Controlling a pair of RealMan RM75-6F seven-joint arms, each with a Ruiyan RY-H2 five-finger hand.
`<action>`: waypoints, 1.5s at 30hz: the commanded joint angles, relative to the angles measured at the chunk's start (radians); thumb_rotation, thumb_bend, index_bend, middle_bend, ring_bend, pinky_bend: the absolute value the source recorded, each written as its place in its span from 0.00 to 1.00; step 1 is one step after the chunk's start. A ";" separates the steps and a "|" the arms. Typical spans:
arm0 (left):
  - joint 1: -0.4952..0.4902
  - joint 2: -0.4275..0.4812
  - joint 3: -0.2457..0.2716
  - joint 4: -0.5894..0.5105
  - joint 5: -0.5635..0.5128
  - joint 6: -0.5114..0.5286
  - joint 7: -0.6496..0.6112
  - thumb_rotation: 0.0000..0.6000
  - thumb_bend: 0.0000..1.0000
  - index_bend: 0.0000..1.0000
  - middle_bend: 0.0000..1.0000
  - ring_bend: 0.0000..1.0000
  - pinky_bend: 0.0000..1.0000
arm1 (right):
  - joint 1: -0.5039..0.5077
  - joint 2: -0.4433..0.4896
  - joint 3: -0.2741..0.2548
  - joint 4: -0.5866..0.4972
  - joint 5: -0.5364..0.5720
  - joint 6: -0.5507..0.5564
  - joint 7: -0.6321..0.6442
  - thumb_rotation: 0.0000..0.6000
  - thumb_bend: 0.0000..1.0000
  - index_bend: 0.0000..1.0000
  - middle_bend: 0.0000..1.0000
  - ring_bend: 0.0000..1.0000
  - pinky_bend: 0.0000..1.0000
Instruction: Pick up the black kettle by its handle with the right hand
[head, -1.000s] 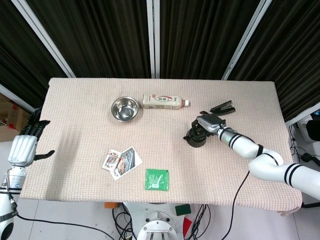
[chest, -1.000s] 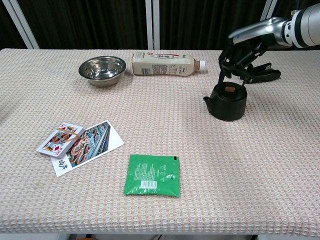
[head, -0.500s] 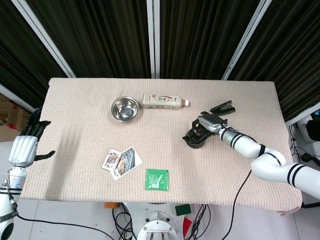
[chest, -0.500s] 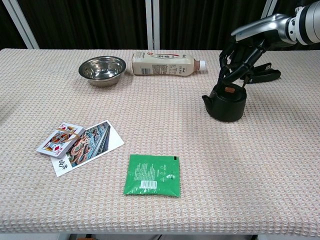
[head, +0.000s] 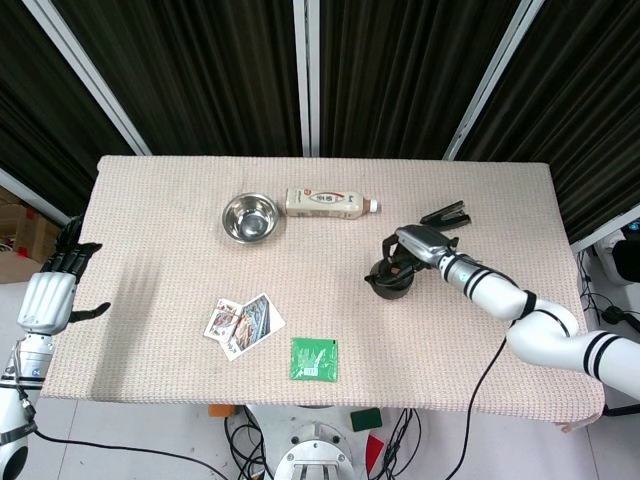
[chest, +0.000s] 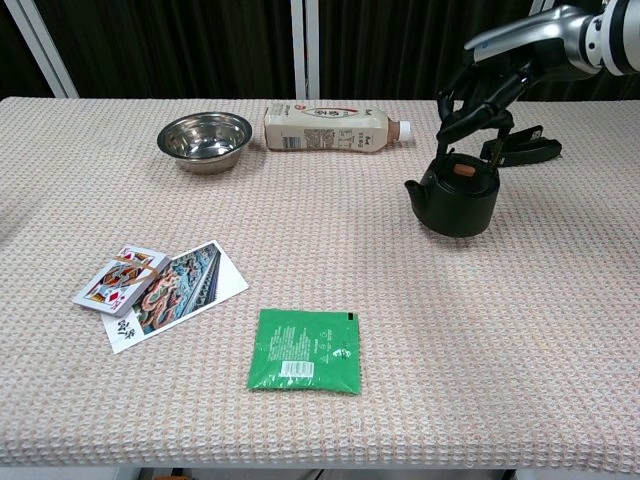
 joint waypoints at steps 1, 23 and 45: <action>0.000 -0.001 0.000 0.000 0.001 0.000 0.000 0.99 0.02 0.13 0.15 0.12 0.19 | -0.017 0.015 0.010 -0.017 -0.021 0.043 0.007 0.67 0.00 0.65 0.92 0.80 0.22; -0.006 -0.011 0.002 0.002 0.005 -0.006 0.002 0.99 0.02 0.14 0.15 0.12 0.19 | -0.082 0.041 0.002 -0.077 -0.008 0.296 -0.146 0.71 0.00 0.93 1.00 0.87 0.35; -0.003 -0.028 0.006 0.022 0.004 -0.009 -0.013 0.99 0.02 0.13 0.15 0.12 0.19 | -0.086 0.034 -0.006 -0.079 0.075 0.322 -0.212 0.74 0.21 0.98 1.00 0.89 0.36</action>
